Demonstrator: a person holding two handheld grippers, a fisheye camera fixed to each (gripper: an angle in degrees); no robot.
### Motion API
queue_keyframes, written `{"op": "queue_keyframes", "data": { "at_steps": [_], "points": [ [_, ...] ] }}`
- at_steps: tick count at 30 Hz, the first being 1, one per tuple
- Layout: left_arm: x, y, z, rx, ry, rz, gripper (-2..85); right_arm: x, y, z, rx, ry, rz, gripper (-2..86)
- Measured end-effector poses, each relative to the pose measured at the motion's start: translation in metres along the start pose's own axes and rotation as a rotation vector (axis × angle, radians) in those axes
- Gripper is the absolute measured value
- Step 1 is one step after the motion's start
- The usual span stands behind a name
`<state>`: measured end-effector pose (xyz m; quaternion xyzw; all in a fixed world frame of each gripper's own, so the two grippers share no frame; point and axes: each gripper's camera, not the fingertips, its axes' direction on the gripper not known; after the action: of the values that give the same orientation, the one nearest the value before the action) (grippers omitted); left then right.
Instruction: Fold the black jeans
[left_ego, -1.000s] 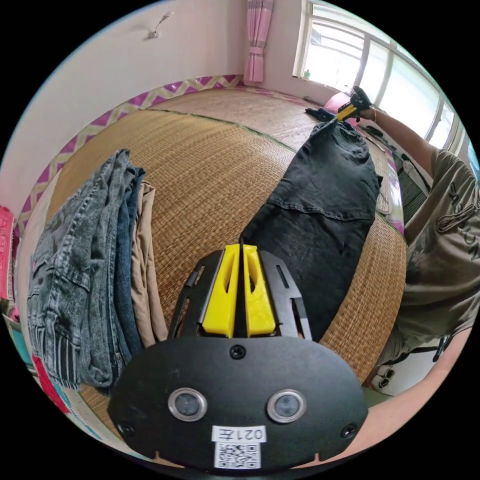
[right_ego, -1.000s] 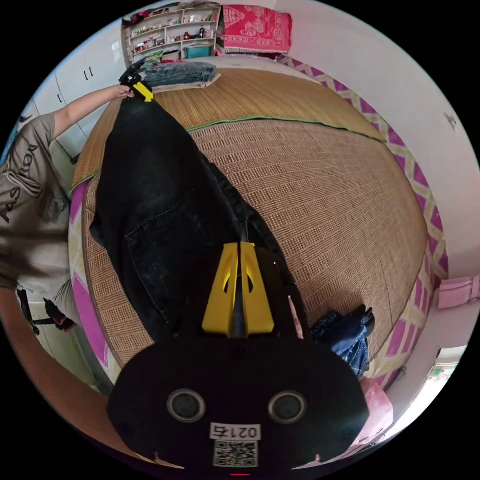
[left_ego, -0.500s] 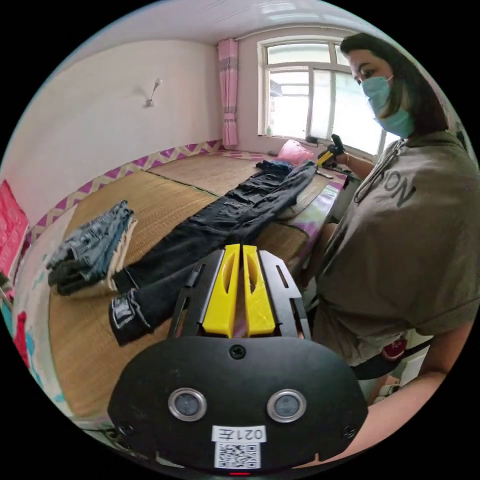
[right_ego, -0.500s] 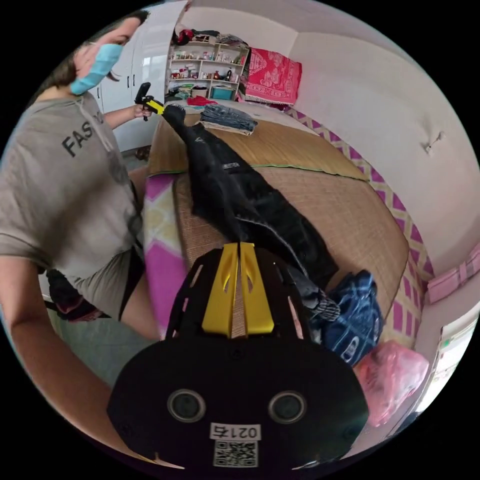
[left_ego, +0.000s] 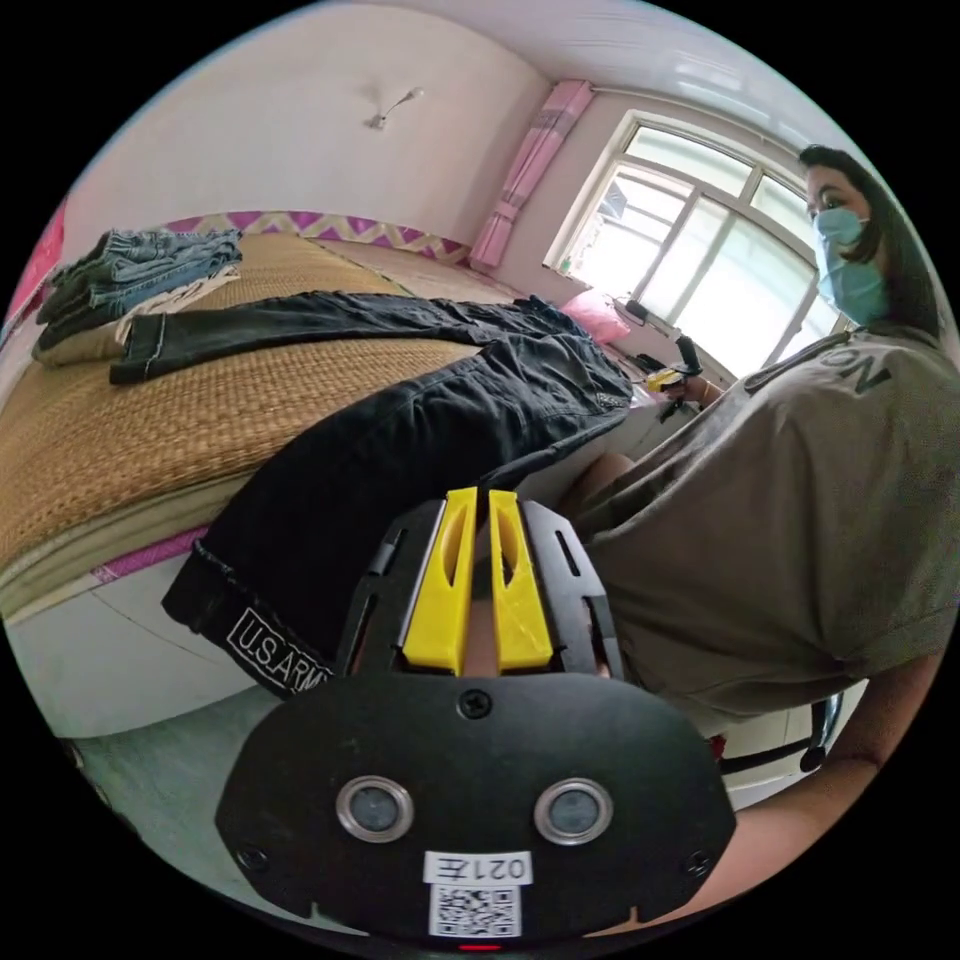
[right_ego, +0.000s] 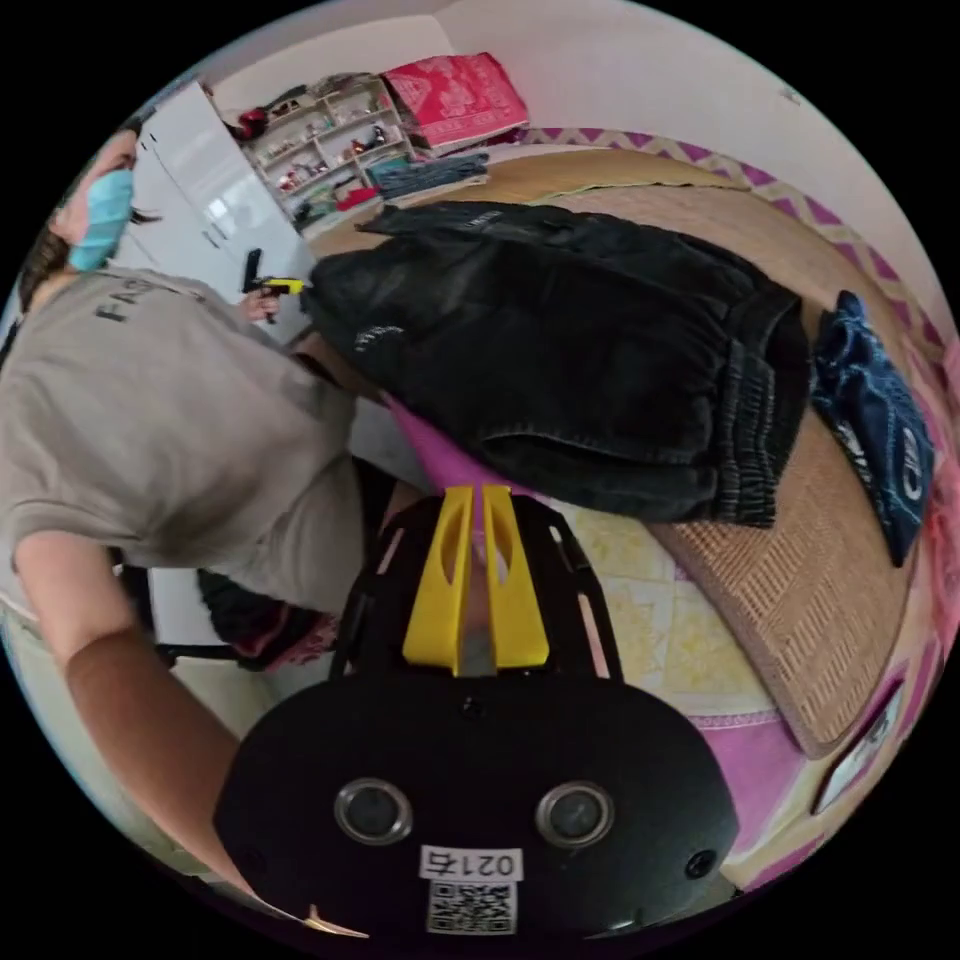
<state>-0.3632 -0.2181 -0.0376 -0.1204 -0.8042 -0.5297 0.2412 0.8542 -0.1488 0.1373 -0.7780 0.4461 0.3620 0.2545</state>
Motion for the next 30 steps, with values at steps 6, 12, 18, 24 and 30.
{"op": "queue_keyframes", "data": {
  "at_steps": [6,12,18,24,30],
  "points": [
    [-0.024,0.017,-0.102,0.300,-0.128,-0.110,0.9,-0.025,0.006,-0.109,0.346,0.146,-0.015,11.9],
    [-0.032,0.010,-0.094,0.191,-0.393,-0.080,7.8,-0.061,-0.067,-0.101,0.389,0.149,-0.162,11.6],
    [-0.030,0.012,-0.038,-0.022,-0.460,0.052,10.0,-0.089,-0.142,-0.067,0.350,0.093,-0.297,11.0],
    [-0.062,0.035,-0.009,-0.080,-0.517,0.037,5.7,-0.129,-0.186,-0.023,0.280,0.043,-0.415,11.4],
    [-0.058,0.046,-0.007,-0.146,-0.468,0.091,-0.8,-0.137,-0.193,0.013,0.232,0.057,-0.406,11.5]
  ]
}}
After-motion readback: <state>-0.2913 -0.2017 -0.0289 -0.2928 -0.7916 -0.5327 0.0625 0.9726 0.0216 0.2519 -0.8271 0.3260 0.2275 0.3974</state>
